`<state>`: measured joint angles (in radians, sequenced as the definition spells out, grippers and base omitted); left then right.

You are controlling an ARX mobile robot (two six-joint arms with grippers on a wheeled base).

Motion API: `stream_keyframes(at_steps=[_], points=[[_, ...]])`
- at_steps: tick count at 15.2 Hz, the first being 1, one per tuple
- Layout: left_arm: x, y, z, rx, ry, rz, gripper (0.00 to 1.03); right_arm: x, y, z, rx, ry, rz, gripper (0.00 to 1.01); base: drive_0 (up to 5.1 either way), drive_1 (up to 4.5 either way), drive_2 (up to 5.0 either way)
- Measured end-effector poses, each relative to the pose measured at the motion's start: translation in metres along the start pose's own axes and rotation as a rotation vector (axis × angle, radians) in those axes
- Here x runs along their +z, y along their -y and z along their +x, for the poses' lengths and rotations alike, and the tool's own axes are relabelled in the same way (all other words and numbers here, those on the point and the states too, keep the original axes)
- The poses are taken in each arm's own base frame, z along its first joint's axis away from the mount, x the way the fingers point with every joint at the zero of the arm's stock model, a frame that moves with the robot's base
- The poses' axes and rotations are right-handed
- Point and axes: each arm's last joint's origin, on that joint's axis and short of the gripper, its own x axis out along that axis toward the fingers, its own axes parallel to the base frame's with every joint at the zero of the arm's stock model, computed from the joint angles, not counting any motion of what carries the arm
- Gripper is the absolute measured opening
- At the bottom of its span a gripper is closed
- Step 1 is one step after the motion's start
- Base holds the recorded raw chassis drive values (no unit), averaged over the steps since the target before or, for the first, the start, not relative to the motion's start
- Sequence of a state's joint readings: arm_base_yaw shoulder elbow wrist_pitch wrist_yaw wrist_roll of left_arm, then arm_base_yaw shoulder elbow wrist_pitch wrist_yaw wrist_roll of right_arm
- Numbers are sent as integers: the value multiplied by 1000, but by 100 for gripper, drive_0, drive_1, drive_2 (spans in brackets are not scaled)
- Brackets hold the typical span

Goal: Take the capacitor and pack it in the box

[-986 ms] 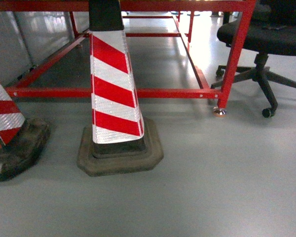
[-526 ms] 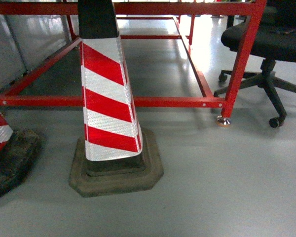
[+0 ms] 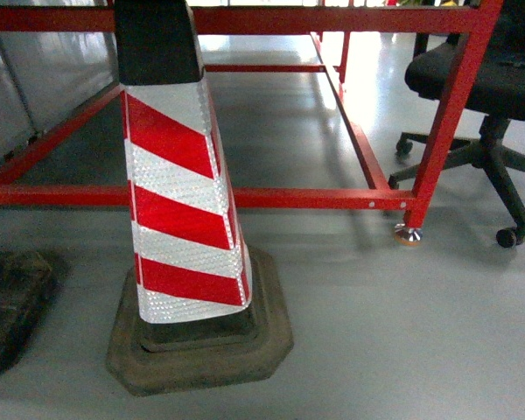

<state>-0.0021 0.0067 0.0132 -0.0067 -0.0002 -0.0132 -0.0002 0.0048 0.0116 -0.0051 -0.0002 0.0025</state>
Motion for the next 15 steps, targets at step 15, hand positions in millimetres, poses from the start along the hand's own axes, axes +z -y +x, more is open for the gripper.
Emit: stream_keyframes(at_steps=[15], points=[[0, 0, 0, 0, 0, 11, 44, 0, 0, 0, 0, -1, 0, 98, 0, 0, 0]])
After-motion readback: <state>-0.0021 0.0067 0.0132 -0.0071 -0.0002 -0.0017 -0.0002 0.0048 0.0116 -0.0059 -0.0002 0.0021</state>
